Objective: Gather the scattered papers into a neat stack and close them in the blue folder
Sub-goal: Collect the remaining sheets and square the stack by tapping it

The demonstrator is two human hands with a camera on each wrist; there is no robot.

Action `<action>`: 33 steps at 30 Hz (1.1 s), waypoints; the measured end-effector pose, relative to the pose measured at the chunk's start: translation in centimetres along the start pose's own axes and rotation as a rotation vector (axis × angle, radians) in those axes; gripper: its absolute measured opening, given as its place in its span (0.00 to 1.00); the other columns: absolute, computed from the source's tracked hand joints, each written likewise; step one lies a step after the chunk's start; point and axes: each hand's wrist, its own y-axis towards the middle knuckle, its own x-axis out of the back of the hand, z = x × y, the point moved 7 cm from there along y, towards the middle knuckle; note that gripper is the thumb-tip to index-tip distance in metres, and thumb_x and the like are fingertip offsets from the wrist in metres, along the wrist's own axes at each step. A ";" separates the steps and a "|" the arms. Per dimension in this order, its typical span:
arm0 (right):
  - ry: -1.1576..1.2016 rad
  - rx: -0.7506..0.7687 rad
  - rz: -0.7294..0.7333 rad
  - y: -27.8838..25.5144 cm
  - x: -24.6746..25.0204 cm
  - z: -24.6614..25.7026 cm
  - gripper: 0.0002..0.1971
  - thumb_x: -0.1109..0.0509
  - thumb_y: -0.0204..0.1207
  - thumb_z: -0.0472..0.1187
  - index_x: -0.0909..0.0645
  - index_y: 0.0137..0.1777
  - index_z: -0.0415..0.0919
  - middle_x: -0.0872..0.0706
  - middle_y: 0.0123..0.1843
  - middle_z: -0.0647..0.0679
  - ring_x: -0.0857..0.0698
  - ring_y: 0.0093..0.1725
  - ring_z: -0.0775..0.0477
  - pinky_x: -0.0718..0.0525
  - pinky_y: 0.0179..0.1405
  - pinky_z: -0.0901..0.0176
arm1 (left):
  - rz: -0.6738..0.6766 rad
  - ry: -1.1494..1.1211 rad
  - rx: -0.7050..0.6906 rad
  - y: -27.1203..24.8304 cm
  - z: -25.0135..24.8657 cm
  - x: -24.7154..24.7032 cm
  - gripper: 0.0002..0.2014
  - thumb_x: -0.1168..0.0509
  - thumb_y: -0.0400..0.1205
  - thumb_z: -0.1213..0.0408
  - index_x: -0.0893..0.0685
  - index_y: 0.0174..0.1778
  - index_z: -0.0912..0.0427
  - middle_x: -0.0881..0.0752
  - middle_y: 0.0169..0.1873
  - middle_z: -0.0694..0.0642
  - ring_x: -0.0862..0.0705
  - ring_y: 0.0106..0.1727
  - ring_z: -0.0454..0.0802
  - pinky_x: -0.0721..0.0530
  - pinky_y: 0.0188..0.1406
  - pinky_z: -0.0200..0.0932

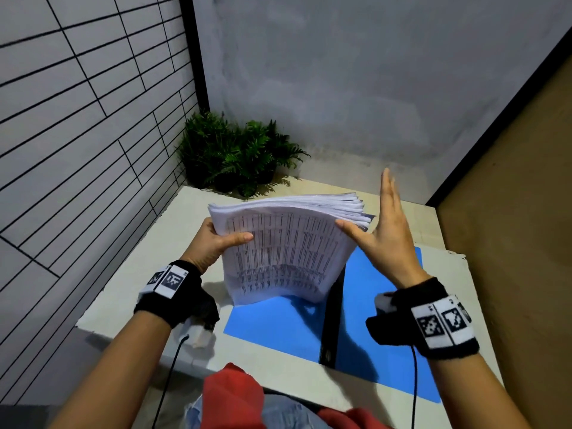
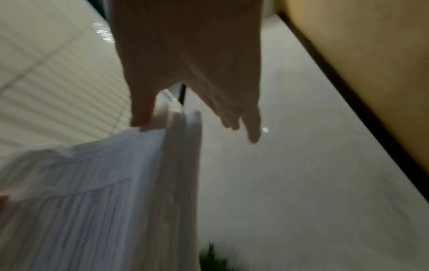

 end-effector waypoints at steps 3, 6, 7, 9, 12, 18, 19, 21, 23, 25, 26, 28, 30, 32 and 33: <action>0.508 -0.182 0.168 0.7 -2.5 -3.0 0.47 0.22 0.64 0.41 0.45 0.80 0.44 0.32 0.78 0.49 0.29 0.74 0.57 0.29 0.66 0.73 | 0.015 -0.005 0.012 0.2 0.3 0.1 0.29 0.19 0.41 0.41 0.10 0.38 0.45 0.08 0.35 0.42 0.11 0.41 0.39 0.12 0.44 0.35; 0.723 -0.194 0.178 1.4 -5.0 -4.2 0.17 0.28 0.68 0.33 0.21 0.56 0.44 0.10 0.46 0.61 0.14 0.45 0.68 0.18 0.44 0.76 | 0.016 0.027 0.038 0.3 0.7 -0.1 0.30 0.18 0.42 0.47 0.13 0.41 0.49 0.08 0.34 0.41 0.11 0.41 0.41 0.12 0.44 0.36; 0.741 -0.196 0.148 1.5 -5.5 -4.3 0.12 0.30 0.70 0.31 0.20 0.50 0.45 0.09 0.39 0.64 0.14 0.41 0.69 0.18 0.43 0.75 | 0.014 0.031 0.041 0.4 0.7 -0.2 0.29 0.19 0.44 0.50 0.14 0.42 0.50 0.08 0.34 0.40 0.11 0.41 0.41 0.12 0.45 0.37; 0.789 -0.185 0.092 1.4 -5.7 -3.8 0.11 0.33 0.73 0.28 0.19 0.46 0.46 0.10 0.35 0.65 0.14 0.39 0.68 0.17 0.42 0.73 | -0.003 0.014 0.022 0.4 0.3 0.0 0.29 0.20 0.47 0.50 0.15 0.43 0.51 0.08 0.34 0.40 0.11 0.41 0.39 0.12 0.46 0.40; 0.888 -0.106 0.049 1.5 -5.2 -2.9 0.08 0.29 0.70 0.37 0.21 0.47 0.46 0.10 0.37 0.63 0.14 0.40 0.68 0.16 0.42 0.73 | -0.035 -0.048 -0.027 0.1 -0.6 0.9 0.31 0.18 0.44 0.43 0.12 0.41 0.51 0.07 0.36 0.43 0.10 0.42 0.40 0.12 0.42 0.36; 1.005 -0.122 -0.090 1.0 -4.4 -5.6 0.18 0.22 0.54 0.62 0.16 0.40 0.55 0.13 0.42 0.59 0.16 0.46 0.58 0.14 0.45 0.66 | 0.002 -0.030 -0.022 -0.4 0.1 1.0 0.30 0.18 0.43 0.44 0.10 0.41 0.46 0.07 0.38 0.43 0.10 0.44 0.42 0.13 0.46 0.37; 0.997 -0.130 -0.117 0.9 -4.1 -5.9 0.14 0.22 0.56 0.60 0.15 0.37 0.55 0.12 0.39 0.61 0.16 0.43 0.60 0.14 0.43 0.67 | 0.004 -0.027 -0.019 -0.4 0.2 1.0 0.30 0.18 0.43 0.44 0.10 0.42 0.46 0.07 0.39 0.43 0.10 0.45 0.42 0.13 0.46 0.37; 0.968 -0.125 -0.150 0.7 -3.5 -5.8 0.01 0.25 0.64 0.49 0.14 0.34 0.55 0.12 0.35 0.62 0.16 0.39 0.63 0.15 0.40 0.69 | 0.014 -0.034 -0.015 -0.3 0.1 0.9 0.30 0.18 0.43 0.44 0.10 0.41 0.46 0.07 0.38 0.43 0.10 0.44 0.42 0.13 0.45 0.36; 0.897 -0.119 -0.174 0.8 -3.2 -5.9 0.12 0.29 0.71 0.36 0.13 0.33 0.54 0.12 0.33 0.63 0.16 0.36 0.65 0.16 0.37 0.72 | 0.018 -0.037 -0.013 -0.2 0.1 0.9 0.30 0.18 0.42 0.44 0.10 0.40 0.47 0.07 0.37 0.44 0.10 0.43 0.42 0.13 0.43 0.36; 0.861 -0.102 -0.184 0.9 -3.0 -5.6 0.18 0.32 0.73 0.27 0.14 0.31 0.52 0.13 0.30 0.63 0.18 0.32 0.65 0.19 0.34 0.74 | 0.027 -0.038 -0.012 -0.1 0.1 0.9 0.30 0.18 0.41 0.44 0.10 0.40 0.47 0.07 0.37 0.43 0.10 0.43 0.41 0.13 0.42 0.35; 0.867 -0.086 -0.174 1.0 -3.1 -5.4 0.20 0.33 0.74 0.25 0.14 0.31 0.51 0.13 0.29 0.63 0.18 0.30 0.65 0.19 0.32 0.74 | 0.030 -0.039 -0.010 0.0 0.2 0.9 0.31 0.18 0.41 0.44 0.10 0.40 0.47 0.07 0.37 0.43 0.10 0.43 0.41 0.13 0.43 0.35; 0.889 -0.069 -0.150 1.2 -3.4 -4.8 0.21 0.35 0.74 0.23 0.14 0.30 0.50 0.12 0.29 0.62 0.18 0.29 0.64 0.18 0.30 0.72 | 0.019 -0.042 -0.006 0.2 0.4 1.0 0.32 0.17 0.40 0.44 0.10 0.41 0.47 0.07 0.38 0.43 0.10 0.44 0.41 0.12 0.45 0.37; 0.915 -0.065 -0.161 1.4 -3.5 -4.4 0.23 0.36 0.74 0.22 0.13 0.30 0.49 0.12 0.28 0.61 0.17 0.29 0.64 0.17 0.29 0.72 | 0.010 -0.059 -0.010 0.3 0.5 1.1 0.32 0.17 0.40 0.44 0.10 0.41 0.45 0.08 0.37 0.42 0.11 0.44 0.39 0.13 0.45 0.35; 0.954 -0.062 -0.166 1.5 -3.5 -4.1 0.23 0.37 0.74 0.21 0.13 0.30 0.49 0.12 0.28 0.60 0.17 0.27 0.63 0.17 0.29 0.72 | 0.015 -0.060 -0.015 0.2 0.4 1.1 0.31 0.17 0.40 0.44 0.10 0.41 0.42 0.08 0.37 0.40 0.11 0.44 0.38 0.13 0.44 0.34; 0.970 -0.066 -0.166 1.5 -3.4 -4.2 0.22 0.37 0.74 0.21 0.14 0.30 0.47 0.12 0.27 0.59 0.17 0.26 0.62 0.17 0.28 0.72 | 0.020 -0.059 -0.017 0.1 0.3 1.0 0.31 0.17 0.40 0.43 0.10 0.40 0.42 0.08 0.37 0.40 0.11 0.43 0.38 0.13 0.44 0.34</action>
